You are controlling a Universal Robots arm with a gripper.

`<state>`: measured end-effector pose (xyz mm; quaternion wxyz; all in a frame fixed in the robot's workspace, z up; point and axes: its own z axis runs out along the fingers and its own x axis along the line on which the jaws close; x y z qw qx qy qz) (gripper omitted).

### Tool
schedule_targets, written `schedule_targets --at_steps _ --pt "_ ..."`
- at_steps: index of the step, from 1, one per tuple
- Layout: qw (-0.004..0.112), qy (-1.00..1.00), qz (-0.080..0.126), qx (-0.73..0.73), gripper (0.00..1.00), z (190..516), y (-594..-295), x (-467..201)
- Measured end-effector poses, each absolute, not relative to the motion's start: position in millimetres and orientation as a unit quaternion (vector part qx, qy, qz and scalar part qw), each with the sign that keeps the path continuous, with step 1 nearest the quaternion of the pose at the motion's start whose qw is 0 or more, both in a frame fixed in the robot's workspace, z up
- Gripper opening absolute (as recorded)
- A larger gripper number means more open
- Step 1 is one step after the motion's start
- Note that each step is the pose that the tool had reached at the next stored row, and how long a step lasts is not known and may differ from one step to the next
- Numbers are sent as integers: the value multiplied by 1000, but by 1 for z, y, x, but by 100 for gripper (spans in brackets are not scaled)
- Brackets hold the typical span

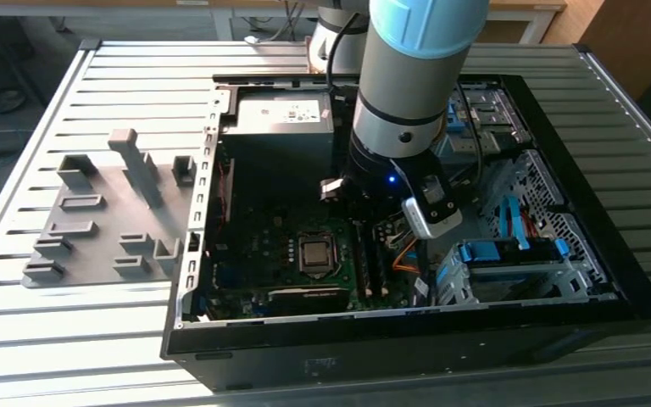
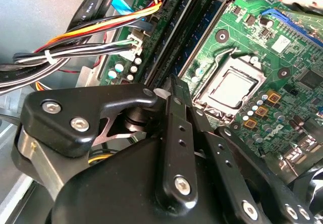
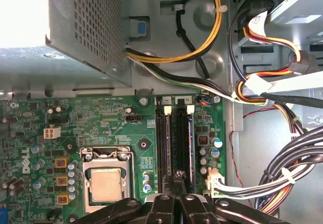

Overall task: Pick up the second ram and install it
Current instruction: 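Press down the second ram until it locks into place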

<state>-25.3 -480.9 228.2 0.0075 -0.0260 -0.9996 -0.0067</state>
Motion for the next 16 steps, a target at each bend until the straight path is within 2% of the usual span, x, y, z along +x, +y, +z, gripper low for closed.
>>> schedule_targets --at_steps 16 --pt "7 -1000 -7 -26 11 239 -481 -25"
